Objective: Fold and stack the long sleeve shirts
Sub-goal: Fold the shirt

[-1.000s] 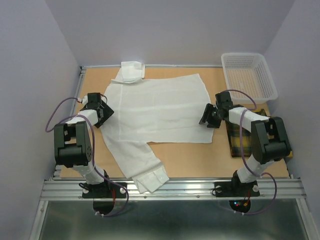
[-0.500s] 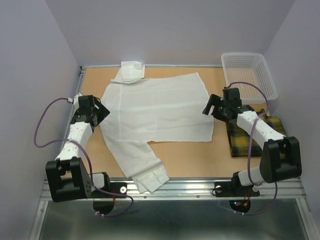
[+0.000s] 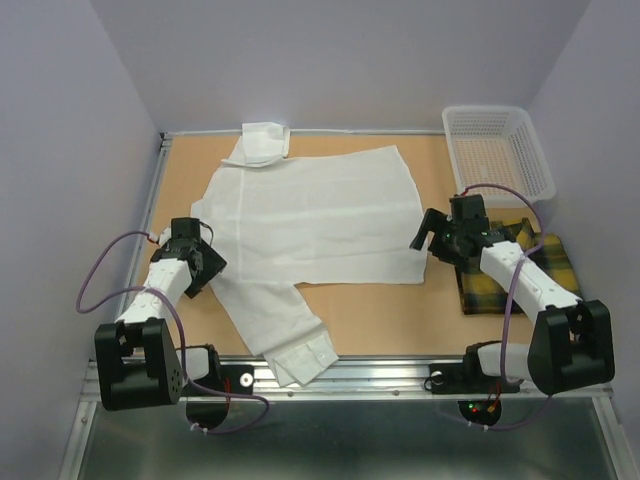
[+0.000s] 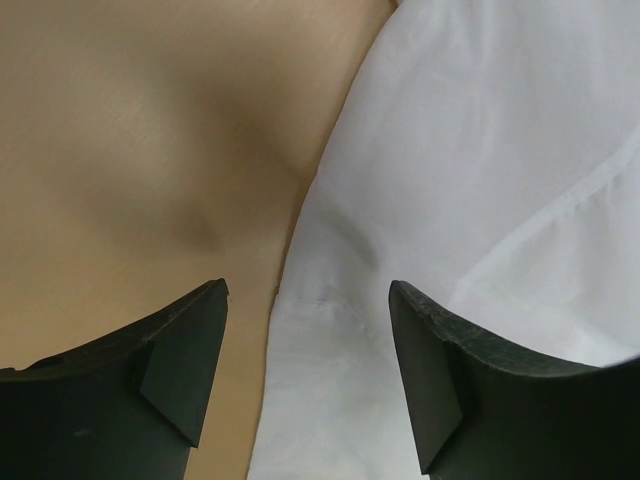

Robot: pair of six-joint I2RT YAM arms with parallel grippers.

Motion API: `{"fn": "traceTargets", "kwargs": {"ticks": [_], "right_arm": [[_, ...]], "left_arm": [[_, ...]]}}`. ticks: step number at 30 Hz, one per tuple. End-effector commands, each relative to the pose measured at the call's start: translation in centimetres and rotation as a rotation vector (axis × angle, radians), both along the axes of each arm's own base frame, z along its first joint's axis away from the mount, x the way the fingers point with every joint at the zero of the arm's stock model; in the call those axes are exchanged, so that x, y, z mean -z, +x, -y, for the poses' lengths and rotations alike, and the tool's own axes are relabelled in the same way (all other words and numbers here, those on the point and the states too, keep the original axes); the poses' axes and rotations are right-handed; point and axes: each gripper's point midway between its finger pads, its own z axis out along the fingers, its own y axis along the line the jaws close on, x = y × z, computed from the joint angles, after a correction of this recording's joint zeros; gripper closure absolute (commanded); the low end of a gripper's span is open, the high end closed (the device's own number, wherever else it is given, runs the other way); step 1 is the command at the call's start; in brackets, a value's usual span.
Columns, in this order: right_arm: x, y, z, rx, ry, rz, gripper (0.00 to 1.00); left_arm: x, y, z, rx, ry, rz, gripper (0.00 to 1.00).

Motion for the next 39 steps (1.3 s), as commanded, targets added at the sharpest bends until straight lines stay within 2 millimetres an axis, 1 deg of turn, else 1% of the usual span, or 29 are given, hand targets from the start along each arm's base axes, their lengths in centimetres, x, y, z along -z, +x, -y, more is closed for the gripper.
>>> {"fn": "traceTargets", "kwargs": {"ticks": [1,7,10,13,14,15,16,17,18,19,20,21,22,23,24,26,27,28,30,32,37,39], "right_arm": [[-0.2,-0.7,0.5,0.028,-0.007,0.020,0.10],[0.1,-1.2,0.5,0.038,0.001,0.009,0.10],[0.3,-1.3,0.5,0.041,0.001,0.004,0.10],[0.4,-1.3,0.7,0.050,-0.006,0.002,0.10],[0.5,-1.4,0.8,0.054,-0.009,0.001,0.10],[0.5,-1.4,0.8,0.054,-0.010,0.000,0.10],[0.6,-1.5,0.8,0.055,-0.008,0.000,0.10],[0.7,-1.6,0.8,0.054,-0.010,-0.005,0.10],[0.9,-1.6,1.3,0.071,-0.031,-0.005,0.10],[1.1,-1.7,1.3,0.072,-0.035,-0.011,0.10],[1.2,-1.8,1.3,0.070,-0.037,-0.015,0.10],[1.3,-1.8,1.3,0.067,-0.036,-0.018,0.11],[1.5,-2.0,1.3,0.064,-0.038,-0.026,0.11],[1.6,-2.0,1.4,0.063,-0.041,-0.030,0.11],[1.8,-2.2,1.4,0.061,-0.045,-0.037,0.11],[2.5,-2.7,1.7,0.063,-0.057,-0.063,0.12],[2.8,-2.9,1.7,0.062,-0.060,-0.076,0.12],[3.1,-3.2,1.6,0.063,-0.057,-0.089,0.13],[3.6,-3.7,1.5,0.066,-0.049,-0.114,0.14],[4.0,-4.1,1.5,0.077,-0.039,-0.132,0.16],[4.9,-4.8,2.0,0.112,-0.057,-0.161,0.23],[5.5,-5.2,2.0,0.114,-0.057,-0.181,0.23]], "left_arm": [[0.6,-0.5,0.0,-0.006,-0.002,-0.062,0.26],[1.9,-0.9,0.5,0.024,-0.020,-0.120,0.32],[2.9,-1.1,0.7,0.038,-0.025,-0.150,0.36],[3.8,-1.3,1.3,0.058,-0.039,-0.179,0.41],[4.1,-1.5,1.7,0.075,-0.046,-0.191,0.43],[4.2,-1.5,2.0,0.081,-0.050,-0.192,0.46],[4.3,-1.6,2.3,0.091,-0.052,-0.197,0.52],[4.5,-1.7,2.6,0.103,-0.051,-0.206,0.55],[4.6,-1.7,2.6,0.102,-0.053,-0.207,0.57],[4.7,-1.8,3.3,0.132,-0.050,-0.213,0.60],[4.6,-1.8,3.4,0.138,-0.051,-0.211,0.63],[4.6,-1.8,3.5,0.141,-0.051,-0.213,0.70],[4.6,-1.8,3.5,0.142,-0.051,-0.211,0.73],[4.4,-1.7,3.6,0.144,-0.050,-0.204,0.78],[4.2,-1.6,3.7,0.147,-0.053,-0.198,0.85],[3.9,-1.5,3.8,0.152,-0.057,-0.186,0.92],[3.6,-1.4,3.8,0.154,-0.058,-0.181,0.93],[3.3,-1.2,3.9,0.159,-0.061,-0.168,0.97],[2.8,-1.1,3.9,0.164,-0.058,-0.156,0.98],[1.9,-0.9,3.8,0.174,-0.050,-0.135,0.98],[-0.1,-0.6,3.4,0.191,-0.022,-0.092,0.98],[-0.6,-0.6,3.4,0.203,-0.018,-0.085,0.98]]}}
